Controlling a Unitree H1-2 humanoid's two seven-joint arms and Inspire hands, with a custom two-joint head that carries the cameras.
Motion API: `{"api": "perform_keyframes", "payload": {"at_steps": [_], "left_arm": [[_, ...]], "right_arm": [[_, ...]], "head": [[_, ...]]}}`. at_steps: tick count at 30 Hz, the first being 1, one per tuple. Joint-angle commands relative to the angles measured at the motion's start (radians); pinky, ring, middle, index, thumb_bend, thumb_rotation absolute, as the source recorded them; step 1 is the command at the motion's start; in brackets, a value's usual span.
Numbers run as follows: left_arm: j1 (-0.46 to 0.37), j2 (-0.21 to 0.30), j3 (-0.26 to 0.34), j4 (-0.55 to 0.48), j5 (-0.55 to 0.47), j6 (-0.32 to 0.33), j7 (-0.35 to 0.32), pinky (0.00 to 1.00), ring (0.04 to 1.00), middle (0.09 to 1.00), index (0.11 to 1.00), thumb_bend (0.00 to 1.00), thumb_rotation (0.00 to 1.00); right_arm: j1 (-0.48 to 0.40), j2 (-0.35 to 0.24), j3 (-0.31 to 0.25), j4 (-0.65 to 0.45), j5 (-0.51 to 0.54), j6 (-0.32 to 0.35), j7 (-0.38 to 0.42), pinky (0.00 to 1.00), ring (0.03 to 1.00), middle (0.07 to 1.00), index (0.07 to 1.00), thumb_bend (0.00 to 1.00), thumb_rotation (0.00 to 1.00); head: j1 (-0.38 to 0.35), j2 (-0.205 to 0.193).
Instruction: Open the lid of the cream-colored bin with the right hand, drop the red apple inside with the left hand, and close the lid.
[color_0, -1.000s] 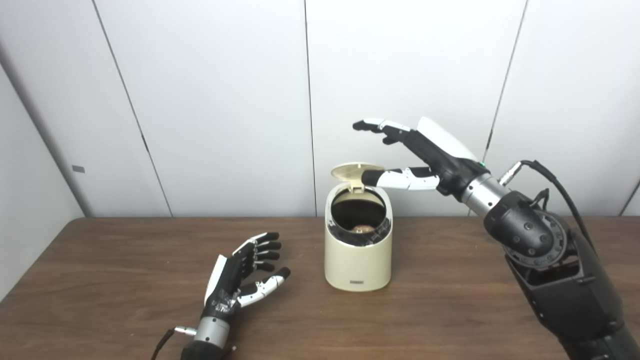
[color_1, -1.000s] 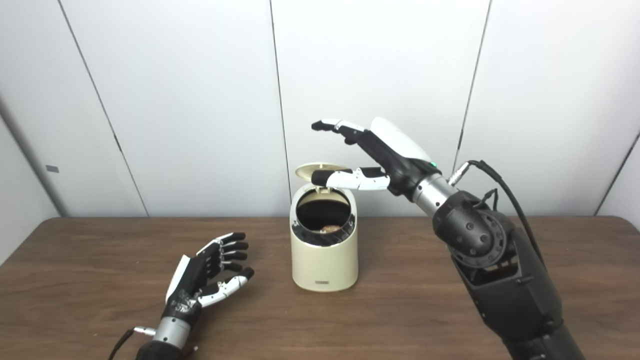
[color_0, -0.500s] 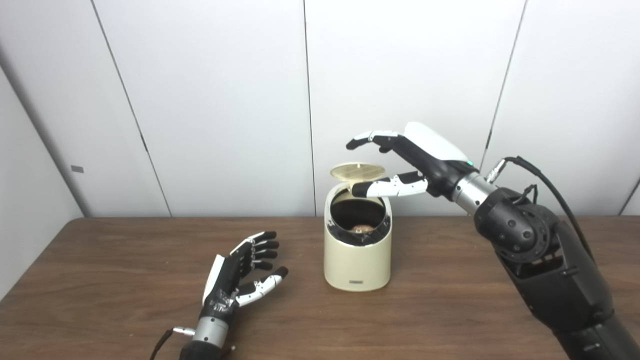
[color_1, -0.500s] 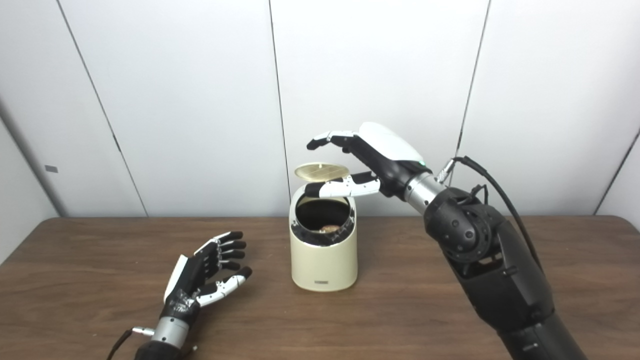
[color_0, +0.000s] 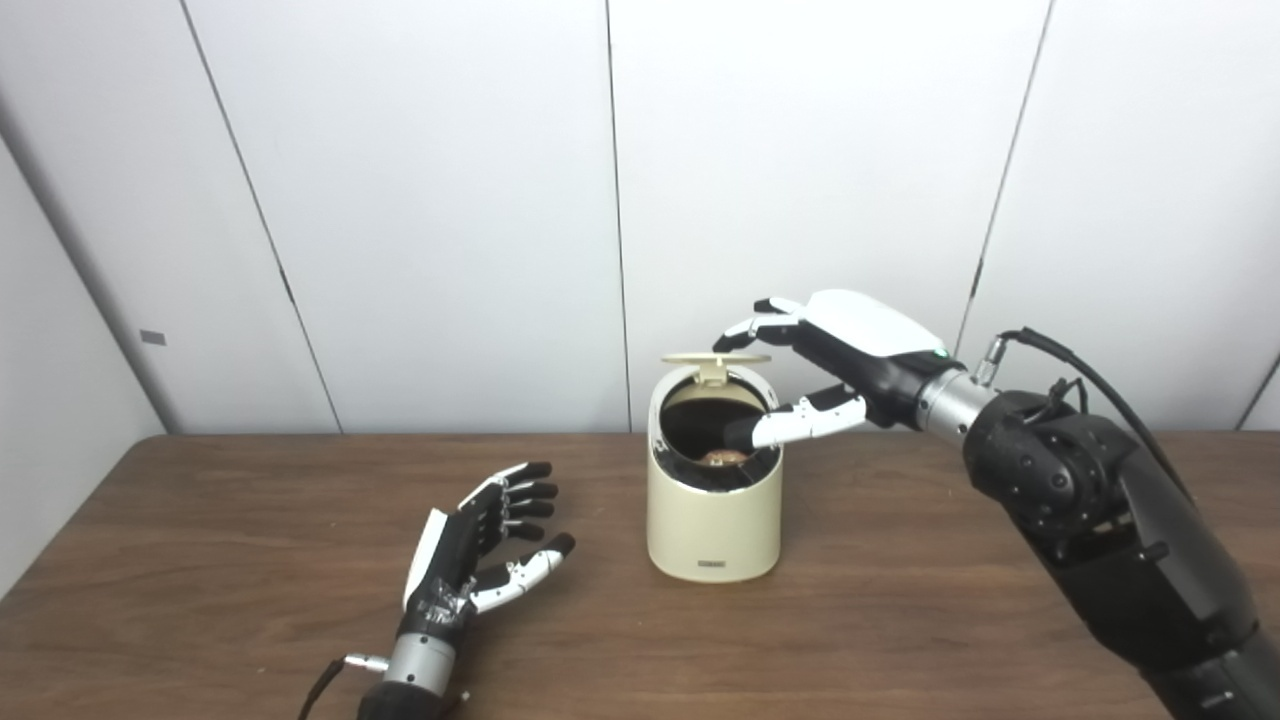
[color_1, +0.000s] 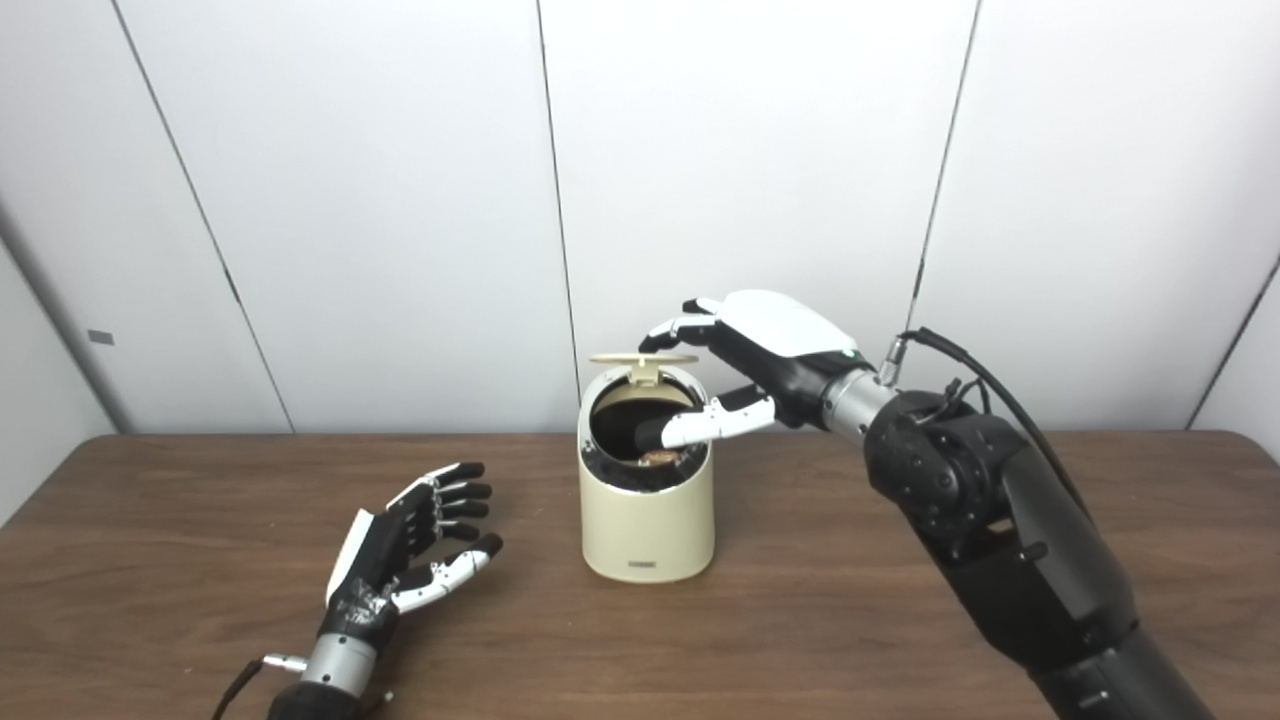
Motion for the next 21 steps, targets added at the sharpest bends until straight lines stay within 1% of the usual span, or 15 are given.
{"api": "perform_keyframes", "payload": {"at_steps": [1, 4, 7, 10, 14, 16, 18, 19, 21], "left_arm": [[0.048, -0.019, -0.005, 0.034, -0.002, -0.015, 0.005, 0.63, 0.710, 0.740, 0.796, 0.56, 0.06], [0.054, -0.023, -0.004, 0.026, -0.007, -0.006, 0.002, 0.65, 0.719, 0.742, 0.798, 0.56, 0.05], [0.055, -0.024, -0.003, 0.024, -0.007, -0.007, 0.002, 0.67, 0.723, 0.736, 0.799, 0.56, 0.06], [0.056, -0.026, -0.002, 0.019, -0.006, -0.001, 0.004, 0.68, 0.729, 0.736, 0.800, 0.55, 0.06], [0.055, -0.029, 0.000, 0.014, -0.004, 0.002, 0.007, 0.66, 0.724, 0.738, 0.800, 0.55, 0.05], [0.055, -0.030, 0.001, 0.013, -0.007, 0.004, 0.006, 0.66, 0.722, 0.740, 0.797, 0.56, 0.06], [0.053, -0.030, 0.001, 0.016, -0.006, 0.000, 0.005, 0.65, 0.720, 0.741, 0.796, 0.56, 0.07], [0.055, -0.030, 0.001, 0.011, -0.006, 0.003, 0.005, 0.65, 0.719, 0.741, 0.796, 0.56, 0.06], [0.058, -0.032, 0.002, 0.000, -0.007, 0.010, 0.004, 0.65, 0.719, 0.740, 0.796, 0.56, 0.06]], "right_arm": [[-0.033, -0.020, -0.004, -0.027, -0.019, -0.022, -0.002, 0.95, 0.951, 0.815, 0.797, 0.76, 0.84], [-0.025, -0.022, -0.007, -0.034, -0.028, -0.026, 0.004, 0.96, 0.940, 0.800, 0.791, 0.73, 0.82], [-0.017, -0.028, -0.012, -0.030, -0.025, -0.046, 0.001, 0.97, 0.930, 0.791, 0.787, 0.73, 0.81], [-0.010, -0.033, -0.016, -0.034, -0.021, -0.058, 0.008, 0.95, 0.929, 0.787, 0.783, 0.72, 0.81], [0.004, -0.046, -0.012, -0.047, -0.022, -0.094, 0.007, 0.93, 0.928, 0.783, 0.781, 0.70, 0.80], [0.014, -0.044, -0.013, -0.056, -0.020, -0.101, 0.007, 0.95, 0.936, 0.782, 0.780, 0.71, 0.77], [0.024, -0.043, -0.012, -0.061, -0.023, -0.118, -0.002, 0.96, 0.934, 0.778, 0.776, 0.71, 0.74], [0.028, -0.043, -0.010, -0.067, -0.028, -0.123, -0.003, 0.95, 0.933, 0.777, 0.775, 0.71, 0.74], [0.032, -0.043, -0.007, -0.075, -0.039, -0.127, 0.001, 0.96, 0.935, 0.777, 0.779, 0.71, 0.75]], "head": [[0.002, 0.003], [0.003, 0.008], [0.006, 0.016], [0.011, 0.021], [0.020, 0.026], [0.020, 0.026], [0.020, 0.026], [0.023, 0.033], [0.023, 0.034]]}}
